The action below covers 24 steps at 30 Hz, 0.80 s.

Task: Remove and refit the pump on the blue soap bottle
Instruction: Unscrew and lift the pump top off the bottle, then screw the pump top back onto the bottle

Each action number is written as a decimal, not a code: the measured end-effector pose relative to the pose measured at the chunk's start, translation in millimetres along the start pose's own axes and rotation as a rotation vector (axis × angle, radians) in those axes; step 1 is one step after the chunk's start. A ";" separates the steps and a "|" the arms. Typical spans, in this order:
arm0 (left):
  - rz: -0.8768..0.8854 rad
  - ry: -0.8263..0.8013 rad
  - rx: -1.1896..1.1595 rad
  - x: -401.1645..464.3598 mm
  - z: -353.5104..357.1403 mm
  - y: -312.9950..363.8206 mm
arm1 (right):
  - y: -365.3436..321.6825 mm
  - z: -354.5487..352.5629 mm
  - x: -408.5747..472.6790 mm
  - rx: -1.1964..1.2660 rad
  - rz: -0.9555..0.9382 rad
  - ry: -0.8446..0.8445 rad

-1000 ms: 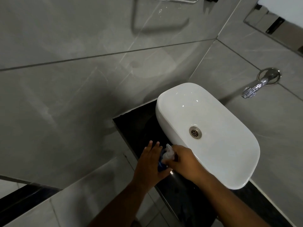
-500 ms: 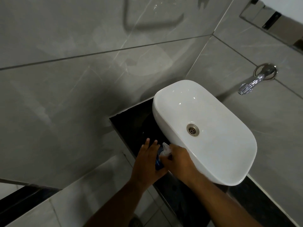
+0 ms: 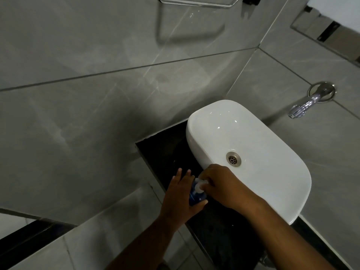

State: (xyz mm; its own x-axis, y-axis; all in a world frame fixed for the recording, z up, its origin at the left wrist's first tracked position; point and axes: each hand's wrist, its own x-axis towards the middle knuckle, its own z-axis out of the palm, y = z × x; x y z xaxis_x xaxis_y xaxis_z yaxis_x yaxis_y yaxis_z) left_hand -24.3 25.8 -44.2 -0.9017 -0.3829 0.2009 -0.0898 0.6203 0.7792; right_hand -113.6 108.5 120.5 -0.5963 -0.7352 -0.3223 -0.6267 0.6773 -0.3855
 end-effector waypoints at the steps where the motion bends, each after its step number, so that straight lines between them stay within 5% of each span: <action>1: 0.004 0.001 0.000 0.4 0.3 -0.7 | -2.0 -1.4 -0.4 -0.029 -0.014 -0.044; 7: -0.025 -0.026 0.007 1.0 2.3 -2.7 | 0.0 -4.7 -8.4 -0.061 -0.026 -0.118; 13: 0.007 -0.078 0.029 -3.1 -3.1 -5.6 | 18.3 9.9 -23.9 0.050 -0.056 0.080; 24: -0.147 -0.197 -0.105 -8.1 -22.1 -18.7 | 41.3 74.5 -32.5 0.450 0.218 0.223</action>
State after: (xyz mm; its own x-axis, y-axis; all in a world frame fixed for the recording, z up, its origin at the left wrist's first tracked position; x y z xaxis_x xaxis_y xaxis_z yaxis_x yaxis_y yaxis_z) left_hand -6.0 2.2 -47.3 -0.9479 -0.3170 -0.0306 -0.1913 0.4897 0.8507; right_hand -82.7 158.3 50.6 -0.8107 -0.5227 -0.2638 -0.2296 0.6983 -0.6780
